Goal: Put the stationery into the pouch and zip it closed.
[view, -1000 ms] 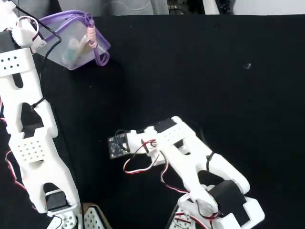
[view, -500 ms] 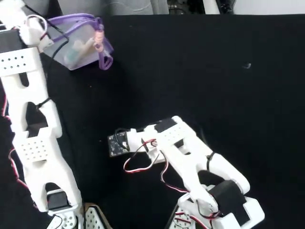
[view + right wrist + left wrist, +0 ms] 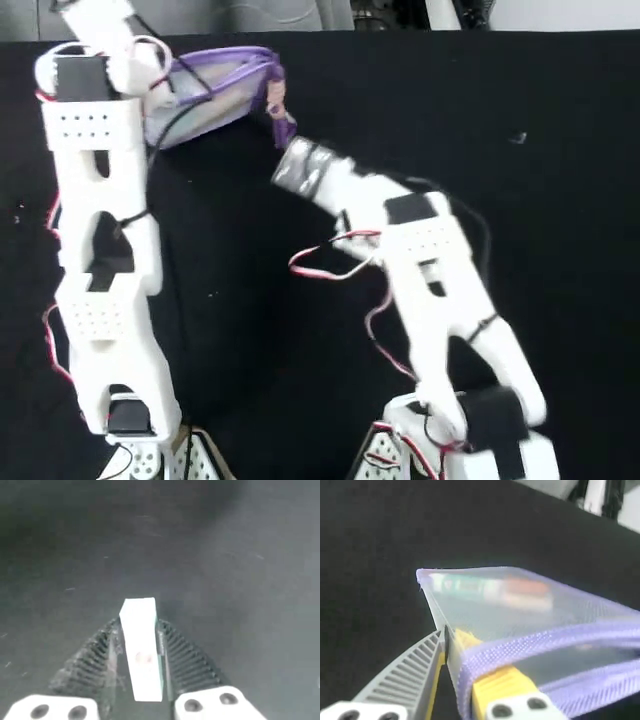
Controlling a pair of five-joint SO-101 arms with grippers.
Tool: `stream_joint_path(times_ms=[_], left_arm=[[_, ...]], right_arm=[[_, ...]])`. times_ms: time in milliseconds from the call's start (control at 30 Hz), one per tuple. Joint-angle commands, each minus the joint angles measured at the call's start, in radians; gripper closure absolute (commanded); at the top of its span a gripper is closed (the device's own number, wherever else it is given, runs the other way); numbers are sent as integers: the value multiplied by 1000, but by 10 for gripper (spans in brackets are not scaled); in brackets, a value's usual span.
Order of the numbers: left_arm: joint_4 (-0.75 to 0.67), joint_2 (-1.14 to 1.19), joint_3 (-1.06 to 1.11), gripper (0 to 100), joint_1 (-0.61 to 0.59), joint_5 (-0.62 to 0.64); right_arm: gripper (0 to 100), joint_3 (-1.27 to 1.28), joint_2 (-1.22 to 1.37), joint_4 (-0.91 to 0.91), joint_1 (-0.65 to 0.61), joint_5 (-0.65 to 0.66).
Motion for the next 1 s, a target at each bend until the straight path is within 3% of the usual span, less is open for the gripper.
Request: stream_joint_path(times_ms=[0,333,567,967], left_arm=[[11,-98,-24,972,94,2],[34,-129,-19,972,226,6],[35,-129,33,972,236,21],[32,-120,67,971,232,21]], right_arm=[[987,-81,-186,-25,81,-155],[987,-24,-568,-126,146,-419],[987,28,-745,-262,140,-612],[987,305,-677,-939,14,-919]])
